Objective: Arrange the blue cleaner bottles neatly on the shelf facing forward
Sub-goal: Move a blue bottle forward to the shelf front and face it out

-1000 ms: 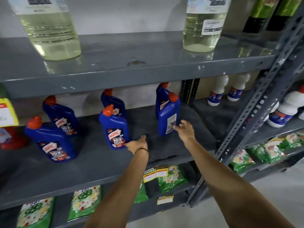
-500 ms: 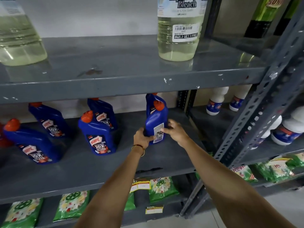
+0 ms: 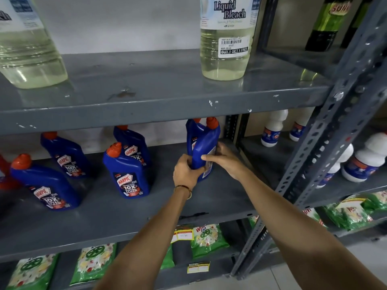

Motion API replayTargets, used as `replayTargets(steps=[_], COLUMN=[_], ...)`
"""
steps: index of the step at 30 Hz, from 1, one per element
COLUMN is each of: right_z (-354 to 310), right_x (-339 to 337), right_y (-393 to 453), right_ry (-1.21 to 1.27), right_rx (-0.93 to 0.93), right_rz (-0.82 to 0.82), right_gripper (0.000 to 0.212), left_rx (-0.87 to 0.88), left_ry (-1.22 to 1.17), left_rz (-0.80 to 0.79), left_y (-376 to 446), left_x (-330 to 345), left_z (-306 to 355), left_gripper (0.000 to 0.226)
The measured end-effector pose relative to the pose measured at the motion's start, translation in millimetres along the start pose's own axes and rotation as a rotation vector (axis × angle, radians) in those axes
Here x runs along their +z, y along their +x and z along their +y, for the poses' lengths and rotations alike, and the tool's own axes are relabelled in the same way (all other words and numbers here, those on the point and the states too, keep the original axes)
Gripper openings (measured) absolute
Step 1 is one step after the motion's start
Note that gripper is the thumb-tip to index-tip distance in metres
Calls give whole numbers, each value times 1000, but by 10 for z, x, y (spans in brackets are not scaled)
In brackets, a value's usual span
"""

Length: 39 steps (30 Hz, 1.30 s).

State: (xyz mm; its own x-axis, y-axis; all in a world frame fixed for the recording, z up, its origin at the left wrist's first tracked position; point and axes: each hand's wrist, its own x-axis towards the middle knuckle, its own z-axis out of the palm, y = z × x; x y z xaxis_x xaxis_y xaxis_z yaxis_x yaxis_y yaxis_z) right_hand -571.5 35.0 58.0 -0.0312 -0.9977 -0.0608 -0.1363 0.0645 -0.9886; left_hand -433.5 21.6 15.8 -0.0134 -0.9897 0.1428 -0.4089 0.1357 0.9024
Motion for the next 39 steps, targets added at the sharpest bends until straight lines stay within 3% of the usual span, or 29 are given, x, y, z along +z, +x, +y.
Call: replayTargets(steps=[2, 5, 8, 11, 16, 19, 24, 28, 39], right_z=[-6, -14, -27, -28, -27, -42, -32, 28, 132], right_x=[51, 61, 2, -68, -136, -155, -230, -294, -236], right_y=[-9, -35, -84, -135, -224, -236, -198, -151, -91], right_ry=[30, 63, 55, 118, 264, 314, 388, 263, -8], right_rx=[1, -11, -32, -37, -19, -10, -6, -31, 1], right_rz=[34, 91, 111, 60, -89, -144, -109, -50, 27], right_gripper=[73, 67, 68, 66, 41, 38, 29, 28, 56], left_rx=[33, 94, 55, -143, -414, -473, -442, -394, -218], left_ry=[74, 117, -110, -420, -627, -758, -836, -800, -173], left_rz=[49, 44, -169, -375, -696, -758, -711, -569, -198], left_y=[-88, -144, -26, 100, 117, 41, 9, -8, 47], left_x=[53, 54, -64, -214, -239, -201, -101, 9, 98], left_z=[65, 76, 22, -26, -168, -141, -137, -182, -234], left_gripper=[41, 49, 49, 39, 44, 25, 22, 22, 56])
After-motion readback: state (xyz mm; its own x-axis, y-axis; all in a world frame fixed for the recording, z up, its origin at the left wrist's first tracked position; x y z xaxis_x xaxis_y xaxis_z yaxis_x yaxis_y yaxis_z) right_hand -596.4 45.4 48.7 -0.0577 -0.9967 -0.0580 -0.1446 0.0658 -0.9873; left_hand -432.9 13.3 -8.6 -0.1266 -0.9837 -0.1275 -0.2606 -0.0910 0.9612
